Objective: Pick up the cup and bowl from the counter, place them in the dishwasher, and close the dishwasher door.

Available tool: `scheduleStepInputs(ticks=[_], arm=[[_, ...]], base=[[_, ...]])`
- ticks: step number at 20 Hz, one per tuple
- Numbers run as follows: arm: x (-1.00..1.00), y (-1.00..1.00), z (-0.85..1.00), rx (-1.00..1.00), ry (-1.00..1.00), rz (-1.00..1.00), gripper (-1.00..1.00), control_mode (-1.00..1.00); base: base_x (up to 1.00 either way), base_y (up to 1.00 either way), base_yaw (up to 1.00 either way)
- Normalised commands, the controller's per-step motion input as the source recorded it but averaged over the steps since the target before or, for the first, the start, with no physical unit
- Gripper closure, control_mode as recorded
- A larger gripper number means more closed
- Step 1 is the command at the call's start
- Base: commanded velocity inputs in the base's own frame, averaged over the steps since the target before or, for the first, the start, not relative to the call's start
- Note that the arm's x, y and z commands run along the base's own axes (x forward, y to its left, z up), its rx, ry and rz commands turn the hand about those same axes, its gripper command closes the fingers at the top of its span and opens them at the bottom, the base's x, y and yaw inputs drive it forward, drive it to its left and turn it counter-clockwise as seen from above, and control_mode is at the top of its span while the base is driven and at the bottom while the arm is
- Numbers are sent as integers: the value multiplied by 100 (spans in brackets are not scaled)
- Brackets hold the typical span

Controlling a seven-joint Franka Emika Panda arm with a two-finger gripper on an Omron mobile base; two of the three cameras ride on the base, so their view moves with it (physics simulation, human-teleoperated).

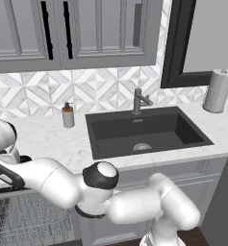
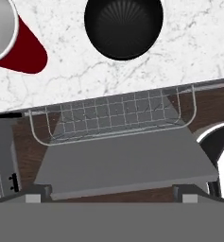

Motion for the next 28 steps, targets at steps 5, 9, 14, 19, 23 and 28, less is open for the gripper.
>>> scheduleStepInputs(ticks=[5,9,14,19,23,28], arm=[[33,23,-15,3,-5,0,-100,-100],[38,25,-4,3,0,0,-100,-100],[40,13,-2,2,0,0,-100,-100],[27,3,-2,3,-2,0,-100,-100],[37,3,-6,0,9,0,-100,-100],[20,8,-6,0,0,0,-100,-100]], base=[[0,0,0],[0,0,0],[0,0,0],[0,0,0],[0,0,0],[0,0,0]])
